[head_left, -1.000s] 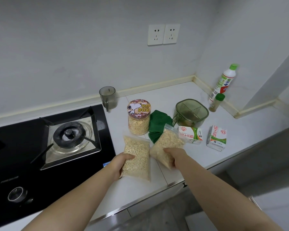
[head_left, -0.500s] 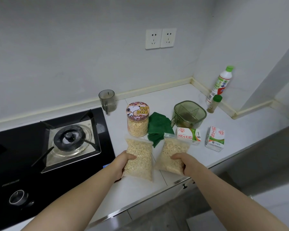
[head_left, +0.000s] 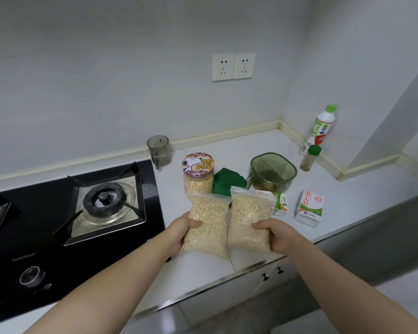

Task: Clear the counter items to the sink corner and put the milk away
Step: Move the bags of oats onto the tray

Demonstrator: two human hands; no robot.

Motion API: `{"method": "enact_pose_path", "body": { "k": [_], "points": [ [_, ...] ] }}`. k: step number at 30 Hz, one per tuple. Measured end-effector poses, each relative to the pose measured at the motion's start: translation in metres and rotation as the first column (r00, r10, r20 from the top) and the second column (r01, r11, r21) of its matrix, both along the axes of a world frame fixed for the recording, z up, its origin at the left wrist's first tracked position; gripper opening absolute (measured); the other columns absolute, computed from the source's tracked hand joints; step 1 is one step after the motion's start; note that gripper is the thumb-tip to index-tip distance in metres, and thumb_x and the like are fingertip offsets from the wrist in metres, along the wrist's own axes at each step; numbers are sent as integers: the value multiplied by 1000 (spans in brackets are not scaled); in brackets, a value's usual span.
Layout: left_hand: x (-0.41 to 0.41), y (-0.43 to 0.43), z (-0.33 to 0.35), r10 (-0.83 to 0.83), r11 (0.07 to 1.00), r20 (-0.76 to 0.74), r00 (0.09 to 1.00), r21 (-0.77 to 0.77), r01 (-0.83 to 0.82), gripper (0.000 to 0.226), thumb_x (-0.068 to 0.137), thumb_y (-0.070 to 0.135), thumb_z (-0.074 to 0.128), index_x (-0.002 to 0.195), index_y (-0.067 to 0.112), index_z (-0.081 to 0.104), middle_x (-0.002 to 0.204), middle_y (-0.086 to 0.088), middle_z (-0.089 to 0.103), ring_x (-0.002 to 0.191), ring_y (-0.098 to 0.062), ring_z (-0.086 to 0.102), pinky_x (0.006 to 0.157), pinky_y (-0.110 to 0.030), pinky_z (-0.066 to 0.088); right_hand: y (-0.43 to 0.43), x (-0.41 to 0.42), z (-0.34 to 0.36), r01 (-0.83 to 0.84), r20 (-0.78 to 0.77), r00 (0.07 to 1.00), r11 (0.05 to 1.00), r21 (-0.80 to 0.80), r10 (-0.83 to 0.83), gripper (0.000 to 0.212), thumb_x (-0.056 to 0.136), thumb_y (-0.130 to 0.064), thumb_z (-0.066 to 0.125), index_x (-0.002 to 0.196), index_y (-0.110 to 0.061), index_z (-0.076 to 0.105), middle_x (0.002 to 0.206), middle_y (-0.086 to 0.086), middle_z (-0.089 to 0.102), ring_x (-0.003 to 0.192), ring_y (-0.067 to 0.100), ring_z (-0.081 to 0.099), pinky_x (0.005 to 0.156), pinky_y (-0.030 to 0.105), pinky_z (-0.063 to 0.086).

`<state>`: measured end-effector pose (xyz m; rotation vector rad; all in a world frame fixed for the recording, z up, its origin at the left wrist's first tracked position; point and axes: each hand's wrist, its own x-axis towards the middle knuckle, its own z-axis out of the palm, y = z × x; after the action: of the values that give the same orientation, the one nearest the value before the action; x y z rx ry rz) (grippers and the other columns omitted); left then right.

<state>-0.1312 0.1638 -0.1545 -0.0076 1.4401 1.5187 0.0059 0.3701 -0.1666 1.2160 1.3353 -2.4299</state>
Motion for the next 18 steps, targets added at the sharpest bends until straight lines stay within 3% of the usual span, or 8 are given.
{"method": "enact_pose_path", "body": {
  "k": [5, 10, 18],
  "points": [
    [3, -10, -1, 76, 993, -31, 997, 97, -72, 32, 90, 5, 50, 119, 18, 53, 117, -15, 62, 107, -35, 60, 90, -45, 50, -9, -19, -1, -120, -99, 988, 993, -2, 119, 22, 87, -10, 57, 109, -15, 55, 109, 11, 62, 102, 29, 58, 82, 43, 49],
    [14, -32, -11, 157, 988, -90, 984, 25, -155, 49, 78, 12, 70, 124, 14, 52, 117, -15, 64, 106, -32, 63, 90, -45, 52, -25, -35, -17, -198, -83, 977, 980, -11, 196, 28, 84, -17, 63, 111, -13, 58, 107, 12, 66, 99, 29, 62, 79, 42, 51],
    [20, -96, 0, 334, 942, -169, 927, 15, -336, 33, 82, 1, 65, 113, 10, 57, 111, -14, 66, 101, -31, 64, 83, -42, 54, -74, -66, -12, -339, -114, 934, 940, 22, 339, 34, 82, -9, 65, 115, -6, 58, 111, 17, 65, 100, 32, 63, 80, 43, 52]
  ]
}}
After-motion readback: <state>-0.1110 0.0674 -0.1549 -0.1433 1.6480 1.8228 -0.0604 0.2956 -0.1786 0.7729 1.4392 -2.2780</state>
